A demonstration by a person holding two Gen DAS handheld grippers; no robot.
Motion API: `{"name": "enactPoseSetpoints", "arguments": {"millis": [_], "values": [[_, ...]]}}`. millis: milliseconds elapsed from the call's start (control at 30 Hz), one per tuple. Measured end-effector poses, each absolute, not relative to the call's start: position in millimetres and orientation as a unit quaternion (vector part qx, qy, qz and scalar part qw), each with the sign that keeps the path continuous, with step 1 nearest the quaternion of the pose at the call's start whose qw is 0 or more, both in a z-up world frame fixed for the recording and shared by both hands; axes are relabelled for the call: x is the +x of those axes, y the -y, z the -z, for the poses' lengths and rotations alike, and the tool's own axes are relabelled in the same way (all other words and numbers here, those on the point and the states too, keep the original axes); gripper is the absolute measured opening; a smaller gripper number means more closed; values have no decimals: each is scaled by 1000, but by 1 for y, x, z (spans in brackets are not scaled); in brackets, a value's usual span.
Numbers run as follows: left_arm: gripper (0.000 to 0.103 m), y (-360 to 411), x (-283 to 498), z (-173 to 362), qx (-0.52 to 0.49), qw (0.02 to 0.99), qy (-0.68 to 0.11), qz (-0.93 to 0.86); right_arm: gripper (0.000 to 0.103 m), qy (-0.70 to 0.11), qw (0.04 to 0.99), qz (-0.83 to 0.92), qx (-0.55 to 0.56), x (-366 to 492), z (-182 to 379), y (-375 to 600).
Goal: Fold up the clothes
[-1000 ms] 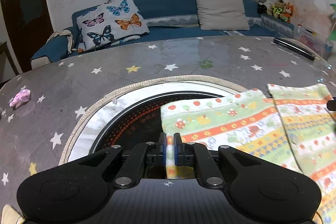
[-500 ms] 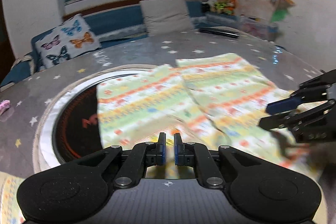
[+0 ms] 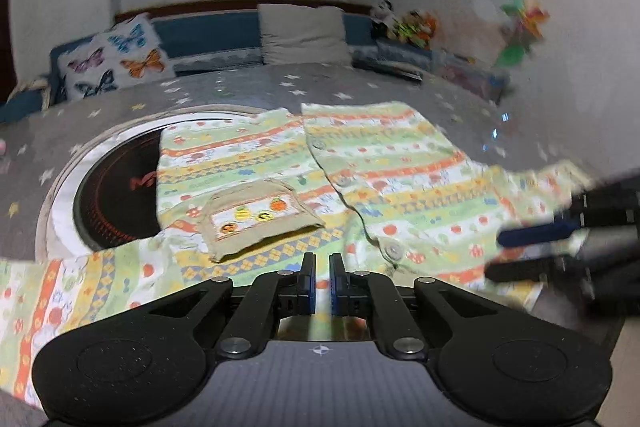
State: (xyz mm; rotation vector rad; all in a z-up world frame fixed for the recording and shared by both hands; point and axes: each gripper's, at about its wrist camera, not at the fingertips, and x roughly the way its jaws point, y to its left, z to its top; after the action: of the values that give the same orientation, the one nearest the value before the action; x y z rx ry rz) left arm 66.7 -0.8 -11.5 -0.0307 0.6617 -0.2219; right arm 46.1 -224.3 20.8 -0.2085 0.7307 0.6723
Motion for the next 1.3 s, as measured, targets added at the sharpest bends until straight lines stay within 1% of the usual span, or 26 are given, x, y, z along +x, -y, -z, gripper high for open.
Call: {"name": "enactPoseSetpoints", "arguments": {"millis": [200,300,367,433,467,500,767,900,1100,1300], "values": [[7,-8,62,10,-35,940,-325,96,29,-355,852,-374,-94,29,-15,196],[7,-9,59,10,-36,940,-325,97,29,-359,849,-375,-93,25,-8,186],[8,-10,58,11,-37,940,-326,97,27,-355,856,-362,-105,23,-4,183],[8,-10,59,13,-36,939,-327,95,15,-352,860,-352,-111,22,-1,183],[8,-9,59,13,-35,939,-328,95,6,-352,862,-351,-106,23,-2,186],[8,-9,59,14,-34,939,-329,95,3,-349,863,-349,-104,23,-4,187],[8,1,61,19,-27,935,-332,118,1,-333,881,-335,16,37,-46,236],[8,12,56,20,-26,934,-327,143,1,-332,883,-329,39,40,-52,246],[7,24,51,23,-10,933,-321,164,1,-335,880,-333,37,40,-45,241],[8,9,44,16,-34,935,-316,160,1,-338,874,-348,6,36,-39,227]]}}
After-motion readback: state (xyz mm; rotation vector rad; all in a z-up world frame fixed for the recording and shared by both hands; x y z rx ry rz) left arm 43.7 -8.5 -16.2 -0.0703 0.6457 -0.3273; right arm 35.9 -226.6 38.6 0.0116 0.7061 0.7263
